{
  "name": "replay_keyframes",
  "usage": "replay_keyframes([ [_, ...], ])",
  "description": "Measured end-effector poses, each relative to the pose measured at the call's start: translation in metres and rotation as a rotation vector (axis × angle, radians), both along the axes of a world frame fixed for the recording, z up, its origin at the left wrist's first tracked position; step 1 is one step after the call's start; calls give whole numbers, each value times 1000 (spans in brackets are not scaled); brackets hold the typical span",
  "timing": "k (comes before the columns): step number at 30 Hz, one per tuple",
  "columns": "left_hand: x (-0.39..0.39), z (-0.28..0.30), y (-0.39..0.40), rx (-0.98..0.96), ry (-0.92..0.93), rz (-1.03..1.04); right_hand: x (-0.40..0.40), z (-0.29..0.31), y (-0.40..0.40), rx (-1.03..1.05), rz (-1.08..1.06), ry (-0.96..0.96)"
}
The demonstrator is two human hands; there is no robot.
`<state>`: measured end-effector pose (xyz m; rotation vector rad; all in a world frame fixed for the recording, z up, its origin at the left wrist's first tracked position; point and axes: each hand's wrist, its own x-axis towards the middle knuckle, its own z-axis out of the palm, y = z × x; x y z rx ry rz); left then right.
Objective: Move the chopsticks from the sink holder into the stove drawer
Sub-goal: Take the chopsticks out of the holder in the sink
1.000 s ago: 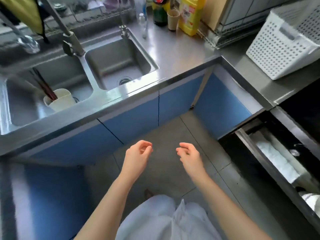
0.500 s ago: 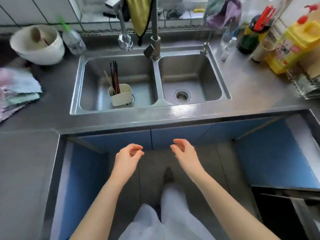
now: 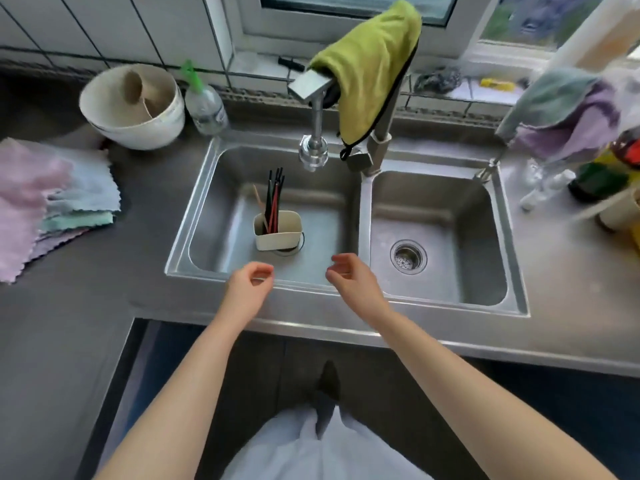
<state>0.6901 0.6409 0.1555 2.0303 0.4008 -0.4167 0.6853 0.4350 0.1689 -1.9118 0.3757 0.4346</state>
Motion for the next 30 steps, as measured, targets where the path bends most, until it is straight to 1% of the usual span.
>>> replay_keyframes([
  [4,57,-13,14,27,20,18,70,-5,14,-35,47,22],
  [10,138,-38,44,14,42,-10,143,-20,48,-68,95,30],
  [15,198,-58,69,9,114,-157,185,-41,81,-111,33,51],
  [19,236,-81,77,20,147,-295,212,-66,106,-114,-34,120],
  [23,262,-105,77,-12,156,-407,229,-87,120,-118,-71,155],
  [26,278,-122,74,-46,153,-518,239,-99,127,-117,-84,152],
  [30,290,-136,69,-104,117,-593,244,-112,131,-90,-120,122],
])
